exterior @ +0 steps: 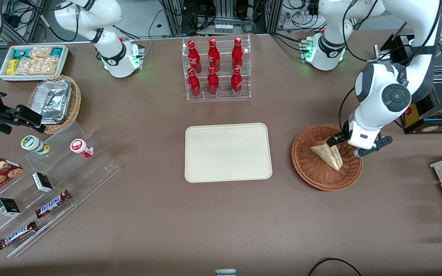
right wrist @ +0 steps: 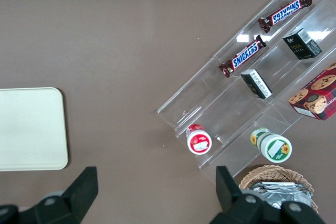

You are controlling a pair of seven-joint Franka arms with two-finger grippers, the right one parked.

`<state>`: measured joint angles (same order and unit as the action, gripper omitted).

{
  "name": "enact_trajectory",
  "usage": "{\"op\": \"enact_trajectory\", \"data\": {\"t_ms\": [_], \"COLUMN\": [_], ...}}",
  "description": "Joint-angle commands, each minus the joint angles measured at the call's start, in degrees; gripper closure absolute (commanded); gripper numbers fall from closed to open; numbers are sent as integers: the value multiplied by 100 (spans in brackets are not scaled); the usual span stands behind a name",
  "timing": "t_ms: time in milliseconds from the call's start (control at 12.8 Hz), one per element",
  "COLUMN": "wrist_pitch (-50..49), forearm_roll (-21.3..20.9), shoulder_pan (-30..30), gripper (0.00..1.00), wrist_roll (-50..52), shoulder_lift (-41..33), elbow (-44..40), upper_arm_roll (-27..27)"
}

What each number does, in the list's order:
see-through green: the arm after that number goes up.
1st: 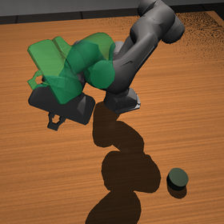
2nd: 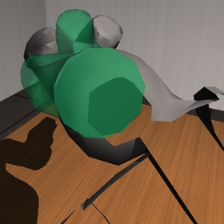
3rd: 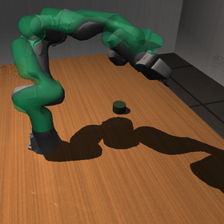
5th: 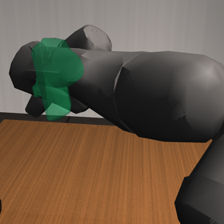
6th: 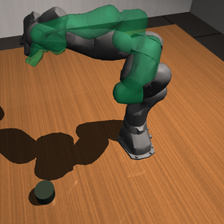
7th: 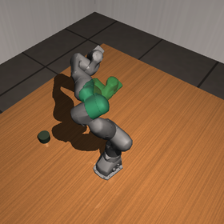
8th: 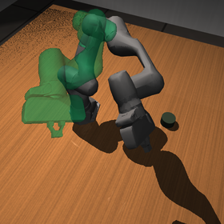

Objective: Place sandwich from basket to tray
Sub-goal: 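Lower the left gripper and close it on the wrapped sandwich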

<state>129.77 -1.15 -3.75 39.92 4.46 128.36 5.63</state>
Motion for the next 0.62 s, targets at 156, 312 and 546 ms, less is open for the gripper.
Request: {"op": "enact_trajectory", "data": {"t_ms": [156,312,546], "wrist_pitch": [549,776,980], "forearm_roll": [-25,-16,-16], "shoulder_pan": [-12,-12,-12], "gripper": [0,0,0], "wrist_roll": [1615,1912,2055], "shoulder_lift": [169,292,512], "elbow": [225,242,251], "upper_arm_roll": [193,193,193]}}
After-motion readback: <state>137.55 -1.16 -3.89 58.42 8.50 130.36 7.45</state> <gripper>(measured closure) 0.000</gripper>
